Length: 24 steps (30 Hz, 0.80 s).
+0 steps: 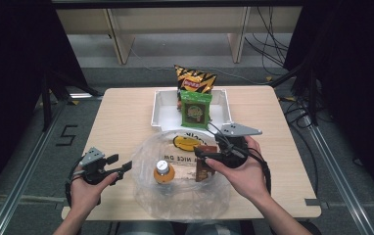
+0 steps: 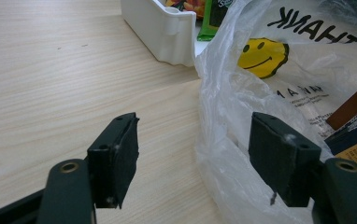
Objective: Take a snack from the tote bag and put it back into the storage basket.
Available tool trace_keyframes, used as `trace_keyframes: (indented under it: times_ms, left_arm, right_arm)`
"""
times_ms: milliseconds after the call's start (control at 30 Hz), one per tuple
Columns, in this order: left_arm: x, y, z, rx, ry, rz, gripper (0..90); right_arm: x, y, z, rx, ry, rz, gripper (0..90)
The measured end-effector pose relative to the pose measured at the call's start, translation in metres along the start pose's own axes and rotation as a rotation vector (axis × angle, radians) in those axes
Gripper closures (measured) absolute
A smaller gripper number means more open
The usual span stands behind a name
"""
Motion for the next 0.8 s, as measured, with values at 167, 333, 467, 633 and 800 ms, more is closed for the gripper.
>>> trace_keyframes:
  times_ms: [167, 333, 467, 633, 800]
  left_arm:
    - [0.0, 0.0, 0.0, 0.001, -0.003, -0.003, 32.9]
    - [0.0, 0.0, 0.0, 0.002, -0.005, -0.001, 32.9]
    - [0.0, 0.0, 0.0, 0.001, -0.002, -0.003, 32.9]
    - [0.001, 0.0, 0.0, 0.002, 0.002, -0.002, 32.9]
    - [0.0, -0.001, 0.0, -0.006, 0.001, 0.002, 32.9]
  right_arm:
    - [-0.003, -0.006, 0.003, -0.04, -0.017, -0.006, 17.8]
    - [-0.007, -0.013, 0.002, -0.033, -0.027, 0.012, 17.4]
    - [-0.01, -0.016, 0.0, -0.036, -0.018, 0.016, 17.3]
    - [-0.011, -0.018, 0.001, -0.045, -0.037, 0.005, 17.6]
    - [-0.014, -0.024, 0.004, -0.034, -0.029, 0.023, 19.4]
Point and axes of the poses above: each handheld gripper's, and its own axes: x roughly backward along the jaws, y roughly out of its top, z roughly to its left, the point moved 6 cm from there along -x, roughly forward along the jaws, and after that the axes turned 12 degrees about y, right-handed, at the moved point
